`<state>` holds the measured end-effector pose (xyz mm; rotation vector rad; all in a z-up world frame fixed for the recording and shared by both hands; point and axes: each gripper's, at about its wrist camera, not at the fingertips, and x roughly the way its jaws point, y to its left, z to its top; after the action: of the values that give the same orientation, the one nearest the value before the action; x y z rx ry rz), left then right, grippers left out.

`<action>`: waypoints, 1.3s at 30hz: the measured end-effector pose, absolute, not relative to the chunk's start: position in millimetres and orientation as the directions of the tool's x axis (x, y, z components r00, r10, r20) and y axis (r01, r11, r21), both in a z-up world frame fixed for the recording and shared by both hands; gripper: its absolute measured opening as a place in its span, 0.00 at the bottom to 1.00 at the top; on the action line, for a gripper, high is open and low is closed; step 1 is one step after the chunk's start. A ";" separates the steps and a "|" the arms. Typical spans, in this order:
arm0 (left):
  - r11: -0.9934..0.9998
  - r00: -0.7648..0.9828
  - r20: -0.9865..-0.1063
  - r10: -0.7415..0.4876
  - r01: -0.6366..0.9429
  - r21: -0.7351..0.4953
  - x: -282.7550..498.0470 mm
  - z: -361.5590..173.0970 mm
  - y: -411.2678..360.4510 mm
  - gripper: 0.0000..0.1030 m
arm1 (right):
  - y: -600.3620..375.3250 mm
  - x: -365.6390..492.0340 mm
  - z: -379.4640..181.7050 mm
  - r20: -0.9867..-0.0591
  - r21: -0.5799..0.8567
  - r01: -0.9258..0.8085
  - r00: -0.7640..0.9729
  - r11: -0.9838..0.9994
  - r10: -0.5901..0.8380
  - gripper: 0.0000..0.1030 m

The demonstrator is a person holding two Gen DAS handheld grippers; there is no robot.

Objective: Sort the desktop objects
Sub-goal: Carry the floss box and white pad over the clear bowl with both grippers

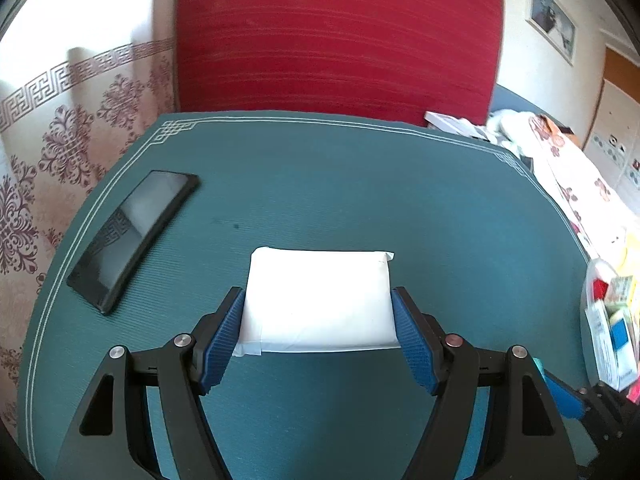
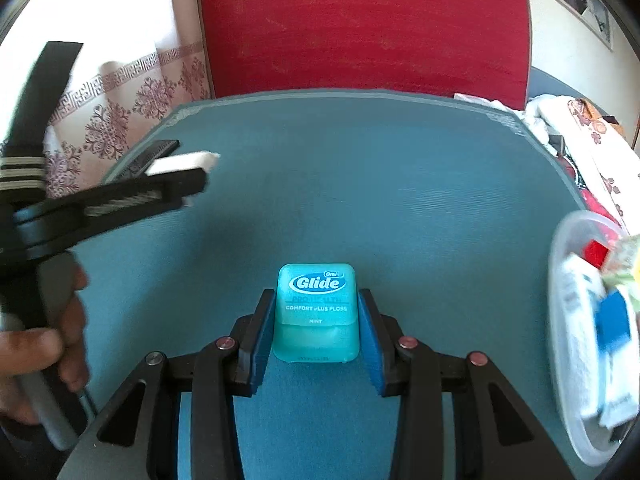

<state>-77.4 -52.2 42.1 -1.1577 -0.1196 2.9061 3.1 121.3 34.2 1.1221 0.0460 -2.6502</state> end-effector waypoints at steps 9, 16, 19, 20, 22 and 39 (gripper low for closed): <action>-0.995 -0.736 -0.671 0.093 -0.055 -0.077 -65.9 50.2 -30.4 0.73 | 146.3 41.5 49.2 -0.664 0.095 0.234 -0.709 -0.967 -0.237 0.42; -0.993 -0.743 -0.659 0.112 -0.062 -0.099 -45.9 52.0 -27.8 0.73 | 165.6 61.0 61.5 -0.630 0.113 0.215 -0.739 -0.970 -0.238 0.42; -0.993 -0.745 -0.657 0.114 -0.071 -0.091 -34.0 50.1 -20.7 0.73 | 171.9 69.2 65.1 -0.617 0.114 0.205 -0.753 -0.972 -0.231 0.42; -0.993 -0.745 -0.657 0.118 -0.077 -0.091 -29.4 50.0 -17.3 0.73 | 173.5 70.9 66.2 -0.613 0.115 0.202 -0.756 -0.973 -0.229 0.42; -0.991 -0.743 -0.656 0.134 -0.091 -0.099 -23.6 49.7 -11.6 0.73 | 178.3 74.2 68.4 -0.605 0.117 0.191 -0.765 -0.975 -0.222 0.42; -0.967 -0.716 -0.654 0.246 -0.223 -0.121 10.1 63.2 46.5 0.73 | 272.9 97.9 78.7 -0.553 0.151 0.007 -0.828 -0.988 -0.090 0.42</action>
<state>10.1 46.5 63.2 -1.0339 -0.0488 2.6958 97.9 272.9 78.7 0.9026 -0.2214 -2.9476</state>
